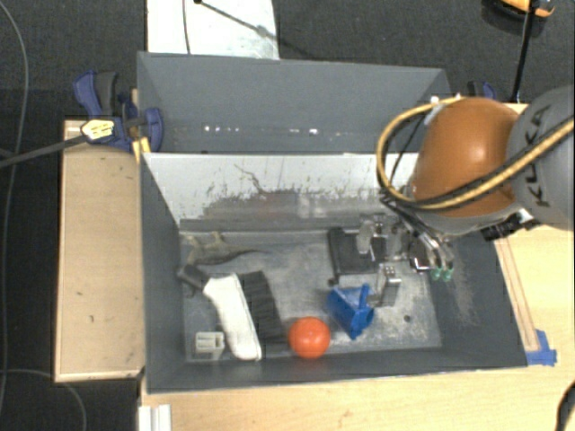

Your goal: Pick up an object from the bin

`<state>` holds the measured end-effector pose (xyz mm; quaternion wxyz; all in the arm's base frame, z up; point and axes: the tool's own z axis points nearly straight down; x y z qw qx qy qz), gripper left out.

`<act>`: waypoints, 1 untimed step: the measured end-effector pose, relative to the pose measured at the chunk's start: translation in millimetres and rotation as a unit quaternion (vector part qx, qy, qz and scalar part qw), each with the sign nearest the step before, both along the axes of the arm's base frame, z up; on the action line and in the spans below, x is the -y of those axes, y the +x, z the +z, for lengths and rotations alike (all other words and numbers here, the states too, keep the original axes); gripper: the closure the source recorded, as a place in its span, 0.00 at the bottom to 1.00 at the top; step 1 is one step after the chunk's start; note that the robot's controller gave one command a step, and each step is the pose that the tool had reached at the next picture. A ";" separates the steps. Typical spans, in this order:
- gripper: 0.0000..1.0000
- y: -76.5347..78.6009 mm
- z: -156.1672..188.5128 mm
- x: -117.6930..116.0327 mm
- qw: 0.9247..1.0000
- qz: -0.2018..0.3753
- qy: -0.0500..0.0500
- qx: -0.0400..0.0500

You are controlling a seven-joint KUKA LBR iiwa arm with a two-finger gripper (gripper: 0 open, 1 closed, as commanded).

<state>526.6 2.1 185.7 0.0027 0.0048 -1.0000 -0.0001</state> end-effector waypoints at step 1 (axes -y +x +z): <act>0.00 1.7 4.3 0.0 1.000 0.000 0.000 0.004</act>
Offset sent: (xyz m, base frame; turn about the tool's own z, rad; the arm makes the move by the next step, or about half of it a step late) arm -0.0416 -0.0510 -0.1015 0.1539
